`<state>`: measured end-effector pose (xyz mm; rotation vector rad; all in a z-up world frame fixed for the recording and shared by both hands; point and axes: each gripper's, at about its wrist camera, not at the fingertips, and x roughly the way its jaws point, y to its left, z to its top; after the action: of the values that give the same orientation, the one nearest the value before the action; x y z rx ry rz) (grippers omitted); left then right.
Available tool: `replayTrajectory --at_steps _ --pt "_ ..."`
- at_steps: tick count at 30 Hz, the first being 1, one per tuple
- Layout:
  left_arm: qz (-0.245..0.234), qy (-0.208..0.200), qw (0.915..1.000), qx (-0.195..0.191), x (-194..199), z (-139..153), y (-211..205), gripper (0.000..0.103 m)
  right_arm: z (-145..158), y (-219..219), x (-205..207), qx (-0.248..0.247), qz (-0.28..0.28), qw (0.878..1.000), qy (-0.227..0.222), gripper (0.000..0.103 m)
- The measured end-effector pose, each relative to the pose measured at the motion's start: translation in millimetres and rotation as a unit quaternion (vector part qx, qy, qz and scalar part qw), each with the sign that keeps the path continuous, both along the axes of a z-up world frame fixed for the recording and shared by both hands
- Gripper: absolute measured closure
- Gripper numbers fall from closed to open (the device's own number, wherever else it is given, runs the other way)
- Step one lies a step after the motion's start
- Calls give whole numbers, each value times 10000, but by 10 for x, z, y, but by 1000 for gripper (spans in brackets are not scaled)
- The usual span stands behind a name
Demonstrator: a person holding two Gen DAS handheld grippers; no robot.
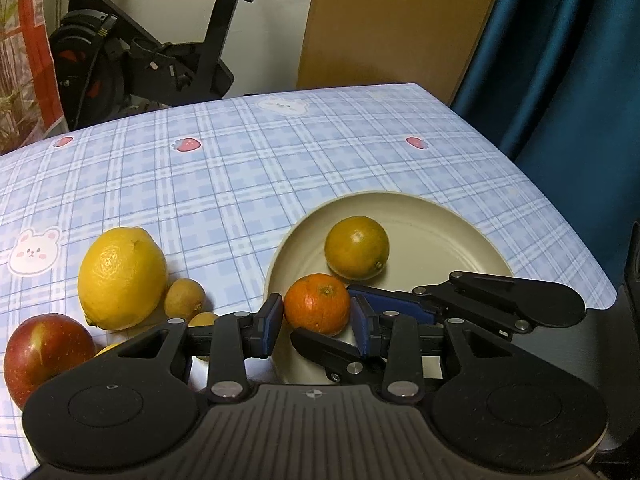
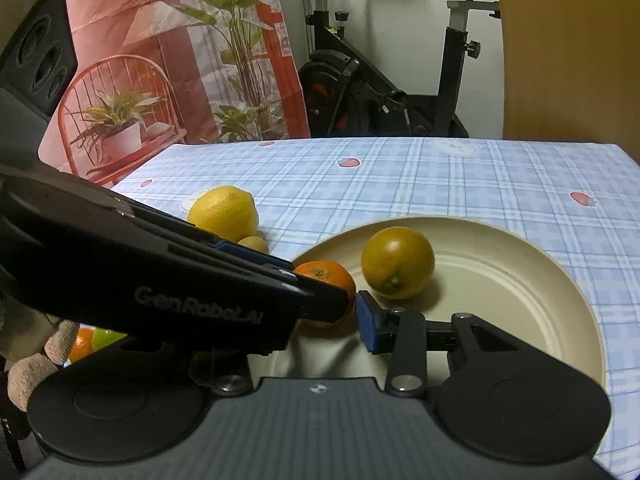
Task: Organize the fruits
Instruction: 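Carry the tangerine in the left gripper over the plate, then open the left gripper to release the tangerine onto the plate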
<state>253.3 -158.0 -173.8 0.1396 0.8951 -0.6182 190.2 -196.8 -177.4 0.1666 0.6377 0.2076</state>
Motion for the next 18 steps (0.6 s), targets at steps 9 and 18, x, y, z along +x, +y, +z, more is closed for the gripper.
replayTrajectory --at_steps 9,18 --pt "84 -40 9999 -84 -48 70 49 59 71 12 -52 -121 -147 9998 19 60" --pt "310 -283 9974 -580 -249 402 381 53 229 -7 -384 41 -336 9993 -180 60"
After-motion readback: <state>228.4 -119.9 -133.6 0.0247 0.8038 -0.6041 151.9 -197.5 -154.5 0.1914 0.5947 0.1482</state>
